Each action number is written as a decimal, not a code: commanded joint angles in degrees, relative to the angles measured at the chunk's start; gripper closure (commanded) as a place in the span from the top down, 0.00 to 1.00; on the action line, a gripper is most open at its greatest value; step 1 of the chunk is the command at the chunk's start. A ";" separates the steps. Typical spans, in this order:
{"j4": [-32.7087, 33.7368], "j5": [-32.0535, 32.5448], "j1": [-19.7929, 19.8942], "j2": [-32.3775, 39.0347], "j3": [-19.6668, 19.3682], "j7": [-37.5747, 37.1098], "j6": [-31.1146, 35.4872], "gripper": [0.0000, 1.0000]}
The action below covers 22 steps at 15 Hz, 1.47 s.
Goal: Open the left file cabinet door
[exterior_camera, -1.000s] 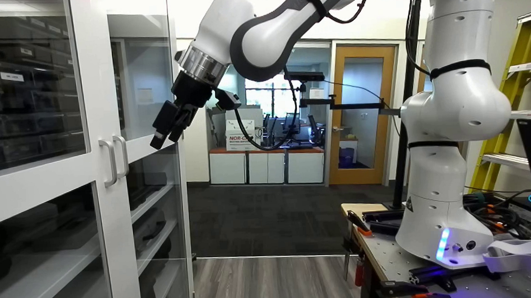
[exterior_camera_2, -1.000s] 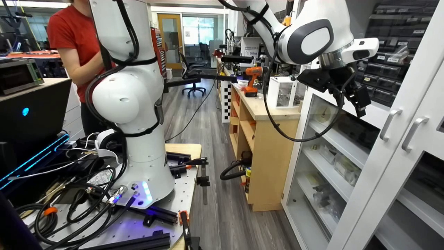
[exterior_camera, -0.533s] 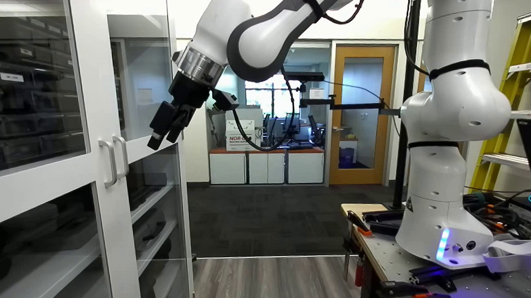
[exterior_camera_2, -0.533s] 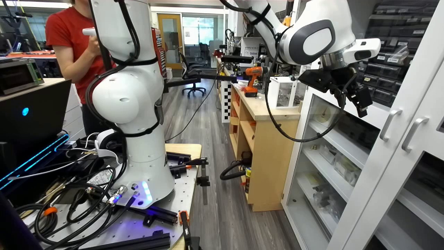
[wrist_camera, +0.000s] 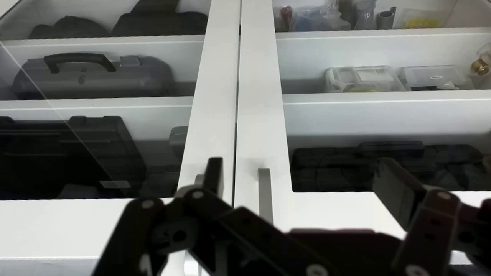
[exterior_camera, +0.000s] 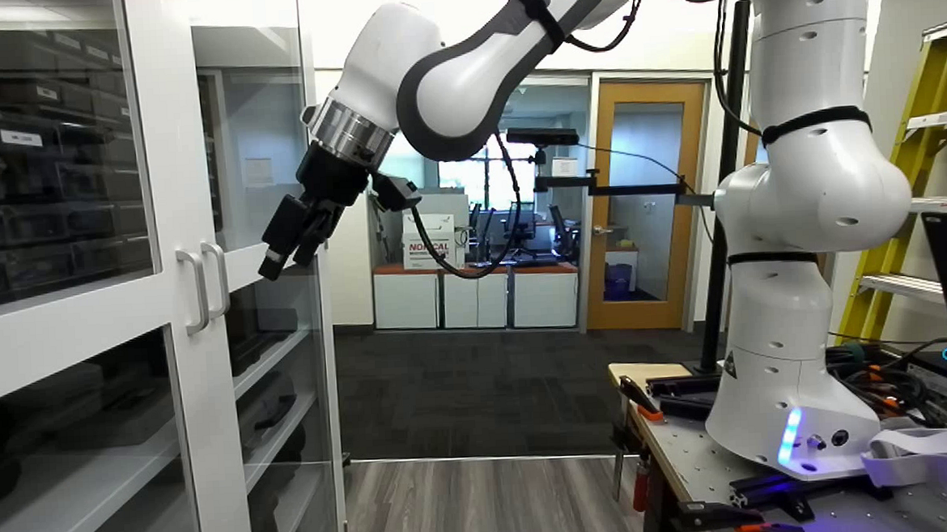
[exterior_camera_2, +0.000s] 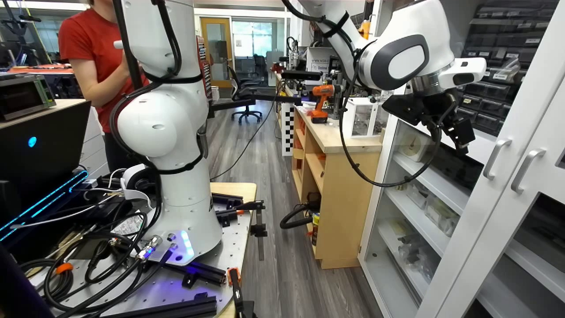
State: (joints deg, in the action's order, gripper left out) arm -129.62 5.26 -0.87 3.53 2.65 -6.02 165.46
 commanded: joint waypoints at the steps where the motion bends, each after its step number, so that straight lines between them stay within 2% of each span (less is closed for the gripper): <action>1: 2.45 -0.56 -0.48 2.68 -0.62 0.73 2.22 1.00; 21: 13.93 -4.40 0.67 13.85 0.78 6.03 8.86 1.00; 22: 14.37 -4.00 1.69 14.40 1.60 6.21 9.13 1.00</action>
State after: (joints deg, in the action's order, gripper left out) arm -117.19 2.24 -0.84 16.07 2.81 -2.29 172.87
